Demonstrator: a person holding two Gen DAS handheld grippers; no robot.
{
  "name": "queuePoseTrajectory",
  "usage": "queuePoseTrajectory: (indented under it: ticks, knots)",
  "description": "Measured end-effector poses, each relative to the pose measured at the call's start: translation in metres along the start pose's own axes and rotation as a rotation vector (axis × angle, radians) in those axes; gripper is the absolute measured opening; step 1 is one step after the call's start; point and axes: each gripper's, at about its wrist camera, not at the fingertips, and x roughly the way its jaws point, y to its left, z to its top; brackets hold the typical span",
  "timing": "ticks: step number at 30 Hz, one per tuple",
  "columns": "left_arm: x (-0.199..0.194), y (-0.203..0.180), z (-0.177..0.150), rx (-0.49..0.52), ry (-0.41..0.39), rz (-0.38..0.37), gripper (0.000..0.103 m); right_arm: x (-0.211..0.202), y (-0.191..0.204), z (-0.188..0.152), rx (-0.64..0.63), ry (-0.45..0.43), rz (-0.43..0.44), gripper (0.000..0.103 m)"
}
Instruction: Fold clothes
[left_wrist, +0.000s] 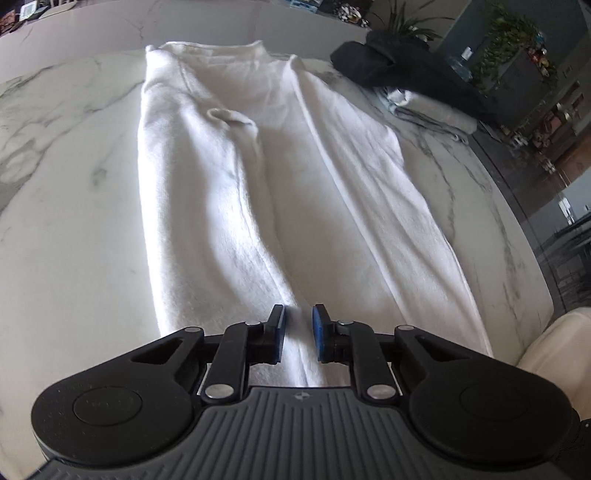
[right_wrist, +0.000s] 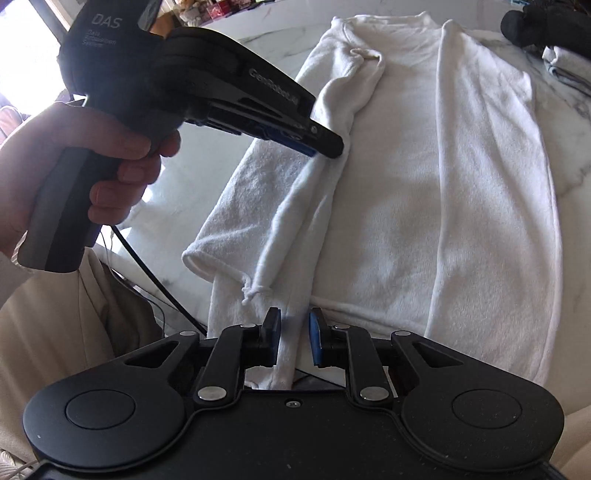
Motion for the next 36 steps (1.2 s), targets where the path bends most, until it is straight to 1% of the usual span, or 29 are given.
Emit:
queuePoseTrajectory:
  ticks: [2, 3, 4, 6, 7, 10, 12, 15, 18, 20, 21, 23, 25, 28, 33, 36]
  knots:
    - [0.0, -0.005, -0.004, 0.022, -0.003, -0.009, 0.015, -0.005, -0.004, -0.001, 0.013, -0.01, -0.01, 0.017]
    - [-0.004, -0.004, -0.007, 0.003, -0.003, -0.028, 0.017, -0.007, -0.006, -0.002, 0.018, -0.014, -0.015, 0.017]
    - [-0.009, -0.004, -0.011, -0.002, -0.009, -0.035, 0.024, -0.009, -0.008, -0.001, 0.019, -0.02, -0.024, 0.017]
    - [-0.018, -0.005, -0.02, -0.006, -0.024, -0.044, 0.032, -0.017, -0.015, 0.002, 0.019, -0.042, -0.055, 0.017]
    - [-0.026, -0.007, -0.028, 0.007, -0.035, -0.026, 0.033, -0.019, -0.018, 0.005, 0.017, -0.049, -0.064, 0.017]
    - [-0.043, -0.011, -0.049, 0.038, -0.054, 0.022, 0.033, -0.026, -0.027, 0.019, -0.003, -0.09, -0.097, 0.017]
    - [-0.052, -0.011, -0.058, 0.039, -0.058, 0.027, 0.033, -0.027, -0.033, 0.034, -0.03, -0.126, -0.119, 0.017]
    - [-0.058, -0.013, -0.073, 0.062, -0.025, 0.027, 0.033, -0.022, -0.042, 0.065, -0.086, -0.179, -0.14, 0.017]
    - [-0.056, -0.016, -0.083, 0.107, 0.014, 0.048, 0.033, -0.012, -0.049, 0.093, -0.138, -0.199, -0.148, 0.017]
    - [-0.052, -0.018, -0.089, 0.147, 0.032, 0.086, 0.033, -0.002, -0.051, 0.114, -0.199, -0.212, -0.168, 0.017]
    - [-0.05, -0.018, -0.09, 0.161, 0.032, 0.089, 0.034, 0.003, -0.05, 0.123, -0.242, -0.216, -0.187, 0.017]
    - [-0.05, -0.016, -0.09, 0.157, 0.032, 0.08, 0.034, 0.017, -0.05, 0.144, -0.346, -0.225, -0.219, 0.017]
    - [-0.049, -0.013, -0.087, 0.145, 0.048, 0.065, 0.034, 0.024, -0.051, 0.156, -0.405, -0.223, -0.223, 0.017]
    - [-0.049, -0.011, -0.085, 0.145, 0.078, 0.051, 0.03, 0.043, -0.048, 0.183, -0.521, -0.211, -0.222, 0.017]
    - [-0.048, -0.008, -0.075, 0.141, 0.166, 0.042, 0.024, 0.07, -0.039, 0.217, -0.692, -0.175, -0.23, 0.017]
    - [-0.045, -0.011, -0.071, 0.154, 0.2, 0.051, 0.023, 0.088, -0.032, 0.237, -0.815, -0.129, -0.237, 0.017]
